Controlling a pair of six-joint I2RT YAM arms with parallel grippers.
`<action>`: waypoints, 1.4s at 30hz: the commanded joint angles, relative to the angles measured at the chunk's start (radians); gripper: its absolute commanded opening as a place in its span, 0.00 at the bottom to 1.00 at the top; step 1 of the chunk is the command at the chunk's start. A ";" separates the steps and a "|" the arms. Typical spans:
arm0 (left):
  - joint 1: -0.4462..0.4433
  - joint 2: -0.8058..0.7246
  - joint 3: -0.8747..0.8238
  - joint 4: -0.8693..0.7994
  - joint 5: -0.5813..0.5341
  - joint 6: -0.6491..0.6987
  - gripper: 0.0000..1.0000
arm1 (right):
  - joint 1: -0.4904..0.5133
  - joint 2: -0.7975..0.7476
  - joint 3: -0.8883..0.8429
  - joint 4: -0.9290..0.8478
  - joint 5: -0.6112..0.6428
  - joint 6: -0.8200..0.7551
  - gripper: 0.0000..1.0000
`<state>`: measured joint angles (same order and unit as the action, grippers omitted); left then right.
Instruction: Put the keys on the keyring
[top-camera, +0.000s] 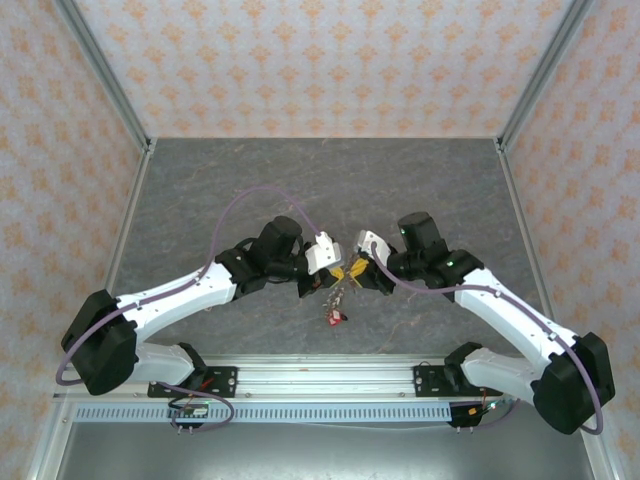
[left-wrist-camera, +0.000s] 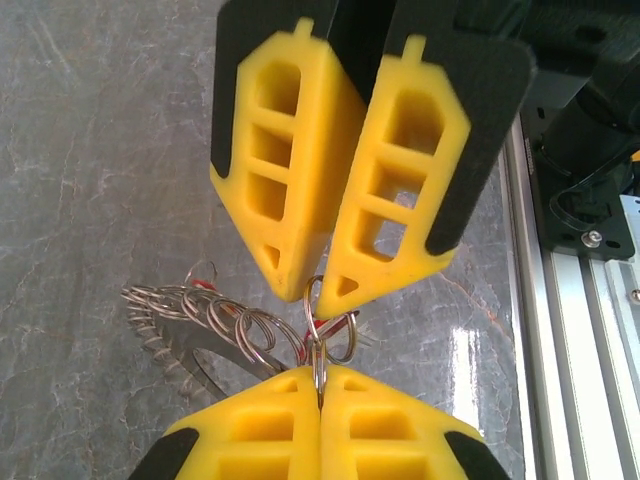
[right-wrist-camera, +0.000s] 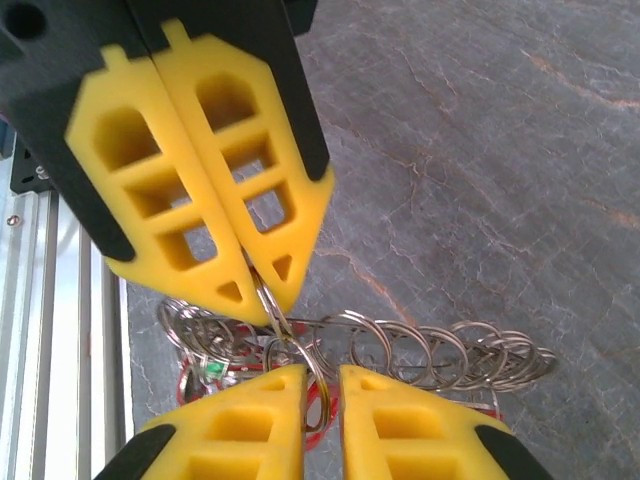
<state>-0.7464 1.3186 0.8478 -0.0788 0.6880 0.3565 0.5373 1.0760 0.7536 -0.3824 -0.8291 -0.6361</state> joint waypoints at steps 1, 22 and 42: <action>0.004 -0.029 0.001 0.095 0.035 -0.031 0.00 | -0.017 -0.022 -0.034 0.071 0.006 0.043 0.13; 0.005 0.007 0.017 0.099 0.041 -0.034 0.00 | -0.020 -0.104 -0.052 0.078 -0.034 0.016 0.26; 0.005 -0.008 0.020 0.090 0.060 -0.033 0.00 | -0.020 -0.006 0.002 0.066 -0.114 -0.070 0.23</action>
<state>-0.7456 1.3304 0.8368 -0.0254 0.7086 0.3149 0.5224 1.0653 0.7300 -0.3149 -0.9203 -0.6781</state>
